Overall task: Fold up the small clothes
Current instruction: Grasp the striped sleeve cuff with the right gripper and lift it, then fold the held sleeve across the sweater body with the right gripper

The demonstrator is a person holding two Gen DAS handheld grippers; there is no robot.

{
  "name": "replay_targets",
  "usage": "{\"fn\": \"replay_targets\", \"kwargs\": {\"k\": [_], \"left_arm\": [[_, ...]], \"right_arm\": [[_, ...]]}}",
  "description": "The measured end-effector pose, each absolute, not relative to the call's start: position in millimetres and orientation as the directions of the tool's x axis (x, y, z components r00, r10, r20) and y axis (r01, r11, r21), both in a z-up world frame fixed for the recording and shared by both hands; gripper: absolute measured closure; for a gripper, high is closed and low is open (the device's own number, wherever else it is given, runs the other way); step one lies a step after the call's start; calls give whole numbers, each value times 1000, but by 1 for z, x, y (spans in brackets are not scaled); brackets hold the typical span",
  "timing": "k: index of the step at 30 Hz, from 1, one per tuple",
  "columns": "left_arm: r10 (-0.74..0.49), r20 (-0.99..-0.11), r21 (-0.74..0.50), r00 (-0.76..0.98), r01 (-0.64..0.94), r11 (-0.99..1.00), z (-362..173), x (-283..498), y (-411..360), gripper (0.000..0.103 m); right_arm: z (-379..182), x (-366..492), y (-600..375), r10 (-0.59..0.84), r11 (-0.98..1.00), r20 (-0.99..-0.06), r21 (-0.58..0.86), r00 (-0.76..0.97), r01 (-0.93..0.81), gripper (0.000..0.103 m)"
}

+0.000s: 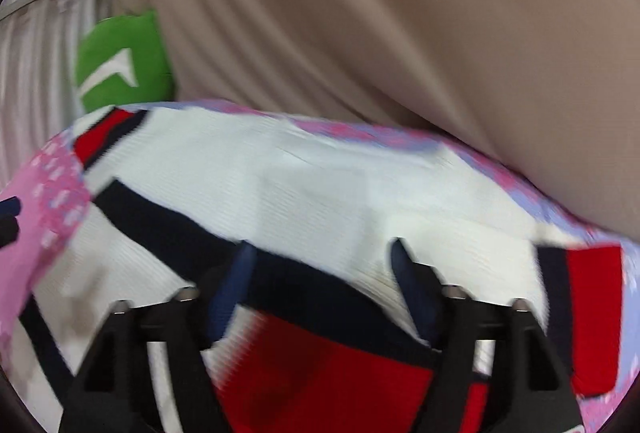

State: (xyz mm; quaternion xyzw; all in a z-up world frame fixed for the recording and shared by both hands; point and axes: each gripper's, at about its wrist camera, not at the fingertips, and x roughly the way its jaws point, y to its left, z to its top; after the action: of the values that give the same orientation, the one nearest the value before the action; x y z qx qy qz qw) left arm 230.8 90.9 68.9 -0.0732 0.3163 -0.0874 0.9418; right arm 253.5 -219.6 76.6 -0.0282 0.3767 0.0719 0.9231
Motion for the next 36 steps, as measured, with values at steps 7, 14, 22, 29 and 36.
{"fn": "replay_targets", "kwargs": {"k": [7, 14, 22, 29, 36], "left_arm": [[-268, -617, -265, 740, 125, 956, 64, 239, 88, 5], [-235, -548, -265, 803, 100, 959, 104, 240, 98, 5], [-200, -683, -284, 702, -4, 959, 62, 300, 107, 5], [-213, -671, -326, 710, -24, 945, 52, 326, 118, 5], [-181, -689, -369, 702, -126, 921, 36, 323, 131, 5]], "right_arm": [[64, 280, -255, 89, 996, -771, 70, 630, -54, 91], [141, 272, -168, 658, 746, -442, 496, 610, -445, 89], [102, 275, -164, 649, 745, -493, 566, 580, -352, 69], [109, 208, -313, 296, 929, -589, 360, 752, -84, 45], [85, 232, -342, 164, 957, -682, 285, 713, 52, 38]]}}
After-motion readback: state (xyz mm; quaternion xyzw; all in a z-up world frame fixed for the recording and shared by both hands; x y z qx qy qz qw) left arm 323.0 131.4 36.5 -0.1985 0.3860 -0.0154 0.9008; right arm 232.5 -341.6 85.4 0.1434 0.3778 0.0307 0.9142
